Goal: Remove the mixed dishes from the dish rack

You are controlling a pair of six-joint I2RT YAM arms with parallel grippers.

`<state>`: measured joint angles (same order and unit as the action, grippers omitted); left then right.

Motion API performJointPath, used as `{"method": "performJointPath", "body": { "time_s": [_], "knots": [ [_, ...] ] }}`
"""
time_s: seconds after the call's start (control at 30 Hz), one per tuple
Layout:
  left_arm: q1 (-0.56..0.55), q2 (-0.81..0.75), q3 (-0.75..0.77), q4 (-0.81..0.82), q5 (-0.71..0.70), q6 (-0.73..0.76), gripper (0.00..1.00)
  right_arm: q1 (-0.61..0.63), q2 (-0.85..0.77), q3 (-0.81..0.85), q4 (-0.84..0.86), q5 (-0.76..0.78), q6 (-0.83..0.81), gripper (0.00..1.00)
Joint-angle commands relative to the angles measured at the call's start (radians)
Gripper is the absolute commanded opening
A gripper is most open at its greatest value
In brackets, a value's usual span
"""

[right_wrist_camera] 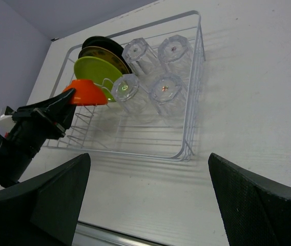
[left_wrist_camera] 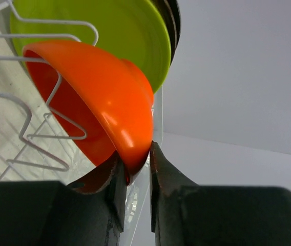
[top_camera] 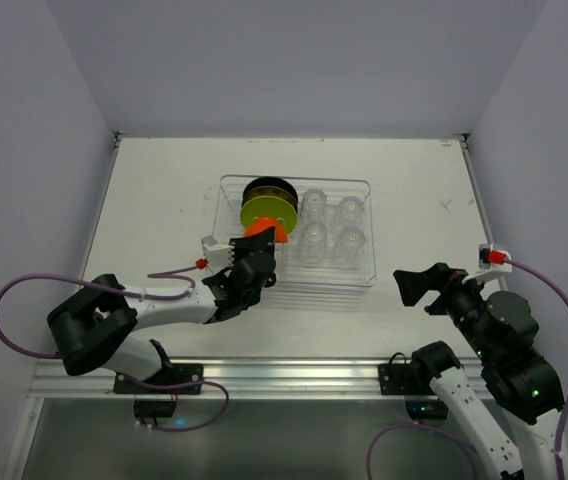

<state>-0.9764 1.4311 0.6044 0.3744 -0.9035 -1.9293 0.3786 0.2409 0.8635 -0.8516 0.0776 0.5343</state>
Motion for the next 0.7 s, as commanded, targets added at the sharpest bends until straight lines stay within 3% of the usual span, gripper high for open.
{"method": "performJointPath", "body": {
  "time_s": [0.0,0.07,0.17,0.67],
  "knots": [
    [-0.002,-0.003,-0.020,0.026,-0.063,-0.014,0.17,-0.001,0.011,0.023,0.008,-0.024,-0.019,0.99],
    [-0.002,-0.011,-0.031,0.038,-0.069,-0.008,0.07,-0.001,0.015,0.025,0.008,-0.025,-0.020,0.99],
    [-0.002,-0.034,-0.034,0.060,-0.078,0.032,0.00,-0.001,0.020,0.025,0.013,-0.025,-0.020,0.99],
    [-0.002,-0.179,-0.100,0.339,-0.083,0.320,0.00,-0.003,0.024,0.014,0.025,-0.029,-0.022,0.99]
  ]
}}
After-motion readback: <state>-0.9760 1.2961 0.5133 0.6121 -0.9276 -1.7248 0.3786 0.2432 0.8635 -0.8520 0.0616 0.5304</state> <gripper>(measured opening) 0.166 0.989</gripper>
